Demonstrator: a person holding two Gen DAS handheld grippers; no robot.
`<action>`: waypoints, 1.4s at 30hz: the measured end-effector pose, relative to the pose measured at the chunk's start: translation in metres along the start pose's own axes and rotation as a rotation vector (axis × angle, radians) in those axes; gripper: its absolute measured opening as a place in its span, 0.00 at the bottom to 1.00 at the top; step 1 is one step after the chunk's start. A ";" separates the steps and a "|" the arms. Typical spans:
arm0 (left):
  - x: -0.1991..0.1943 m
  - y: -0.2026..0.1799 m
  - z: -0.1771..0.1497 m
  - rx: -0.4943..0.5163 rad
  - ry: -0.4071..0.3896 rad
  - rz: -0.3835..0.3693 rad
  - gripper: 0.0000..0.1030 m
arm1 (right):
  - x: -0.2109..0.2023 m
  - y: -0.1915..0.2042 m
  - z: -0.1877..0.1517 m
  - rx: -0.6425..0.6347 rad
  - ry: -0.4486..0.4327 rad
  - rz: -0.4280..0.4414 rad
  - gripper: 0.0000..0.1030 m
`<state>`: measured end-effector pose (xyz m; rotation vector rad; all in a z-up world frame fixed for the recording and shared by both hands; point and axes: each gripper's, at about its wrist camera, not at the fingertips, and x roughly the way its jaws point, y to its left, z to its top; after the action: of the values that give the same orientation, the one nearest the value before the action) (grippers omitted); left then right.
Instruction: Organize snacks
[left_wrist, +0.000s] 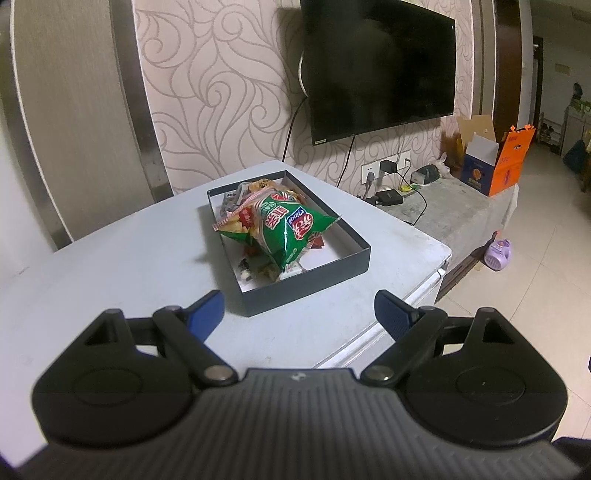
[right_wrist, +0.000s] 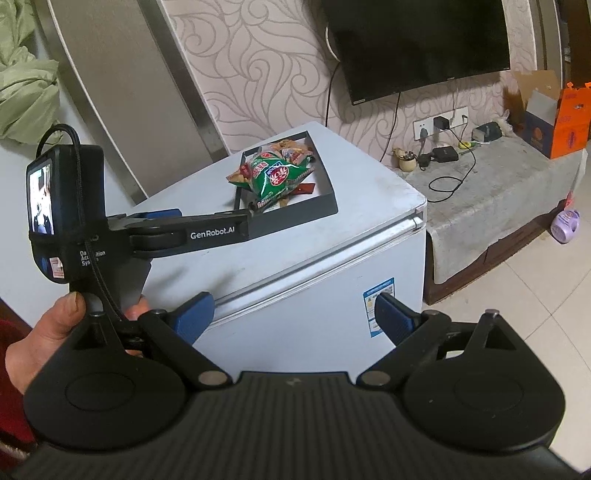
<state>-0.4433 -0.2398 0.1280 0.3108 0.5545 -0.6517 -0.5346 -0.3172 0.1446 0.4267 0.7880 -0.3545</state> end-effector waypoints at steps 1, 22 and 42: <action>-0.001 0.000 0.000 0.000 -0.001 0.000 0.87 | -0.001 0.001 -0.001 0.000 0.000 0.001 0.93; -0.004 0.003 0.003 0.007 -0.009 -0.005 0.87 | 0.001 0.002 -0.002 0.016 0.003 0.014 0.94; 0.008 0.001 0.006 0.019 0.005 -0.028 0.87 | 0.007 0.001 -0.002 0.028 0.015 0.003 0.94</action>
<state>-0.4353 -0.2459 0.1280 0.3229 0.5587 -0.6831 -0.5312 -0.3166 0.1383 0.4572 0.7976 -0.3598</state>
